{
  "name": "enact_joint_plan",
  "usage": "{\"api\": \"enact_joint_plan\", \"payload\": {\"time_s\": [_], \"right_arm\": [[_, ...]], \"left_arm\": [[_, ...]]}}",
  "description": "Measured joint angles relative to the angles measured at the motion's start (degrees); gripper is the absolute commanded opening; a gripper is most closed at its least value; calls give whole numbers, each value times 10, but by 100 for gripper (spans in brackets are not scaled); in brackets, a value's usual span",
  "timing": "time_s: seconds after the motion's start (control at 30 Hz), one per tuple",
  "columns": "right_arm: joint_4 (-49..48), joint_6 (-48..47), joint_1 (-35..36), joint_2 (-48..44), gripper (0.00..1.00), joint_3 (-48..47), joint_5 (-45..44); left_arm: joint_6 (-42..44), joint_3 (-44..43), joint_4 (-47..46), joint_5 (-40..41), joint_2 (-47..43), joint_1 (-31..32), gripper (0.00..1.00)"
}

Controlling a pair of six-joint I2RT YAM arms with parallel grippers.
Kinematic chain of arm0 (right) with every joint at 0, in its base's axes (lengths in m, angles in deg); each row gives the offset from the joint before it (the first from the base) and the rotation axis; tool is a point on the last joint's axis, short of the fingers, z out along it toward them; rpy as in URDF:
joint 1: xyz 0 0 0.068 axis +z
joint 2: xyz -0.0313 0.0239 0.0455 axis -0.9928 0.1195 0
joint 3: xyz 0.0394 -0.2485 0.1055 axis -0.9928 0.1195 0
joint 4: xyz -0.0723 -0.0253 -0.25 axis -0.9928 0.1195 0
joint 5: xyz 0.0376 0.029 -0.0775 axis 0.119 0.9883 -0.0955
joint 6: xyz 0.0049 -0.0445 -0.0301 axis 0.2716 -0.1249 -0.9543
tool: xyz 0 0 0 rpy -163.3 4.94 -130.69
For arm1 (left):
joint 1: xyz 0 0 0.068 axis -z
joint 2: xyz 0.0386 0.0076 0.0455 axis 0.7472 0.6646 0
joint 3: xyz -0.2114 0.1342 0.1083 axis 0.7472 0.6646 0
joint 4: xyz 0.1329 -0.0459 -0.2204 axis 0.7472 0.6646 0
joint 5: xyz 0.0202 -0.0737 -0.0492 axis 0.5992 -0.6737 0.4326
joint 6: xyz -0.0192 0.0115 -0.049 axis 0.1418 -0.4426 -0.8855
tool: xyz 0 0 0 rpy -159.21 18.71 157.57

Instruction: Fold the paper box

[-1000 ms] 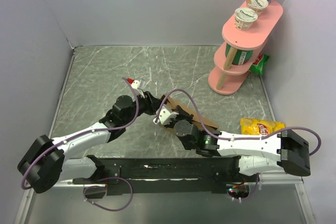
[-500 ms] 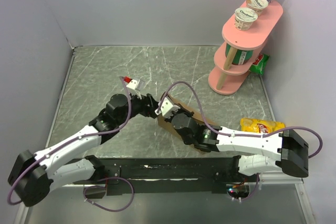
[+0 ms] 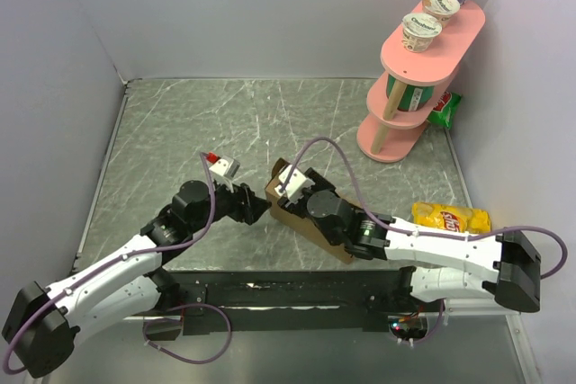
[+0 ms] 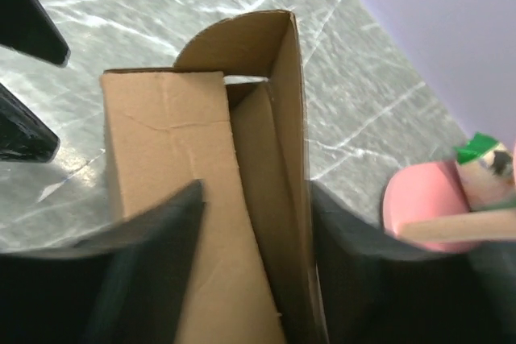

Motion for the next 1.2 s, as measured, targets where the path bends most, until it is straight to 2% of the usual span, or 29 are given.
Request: {"api": "enact_joint_plan", "payload": {"time_s": [0.13, 0.3, 0.33, 0.57, 0.73, 0.83, 1.0, 1.2], "right_arm": [[19, 21, -1, -24, 87, 0, 23], [56, 46, -5, -35, 90, -14, 37], [67, 51, -9, -35, 95, -20, 42], [135, 77, -34, -37, 100, -57, 98], [174, 90, -44, -49, 98, -73, 139], [192, 113, -67, -52, 94, -102, 153], [193, 152, -99, -43, 88, -166, 122], [167, 181, -147, 23, 89, -228, 78]], "left_arm": [[0, 4, -5, -6, 2, -2, 73], [3, 8, -21, -18, 18, -4, 72], [4, 8, -28, -21, 25, -5, 71], [14, 9, -66, -35, 68, -7, 65], [15, 9, -77, -34, 75, -9, 62], [15, 9, -83, -32, 75, -10, 61], [16, 9, -84, -32, 75, -13, 61], [18, 9, -85, -33, 76, -14, 60]]}}
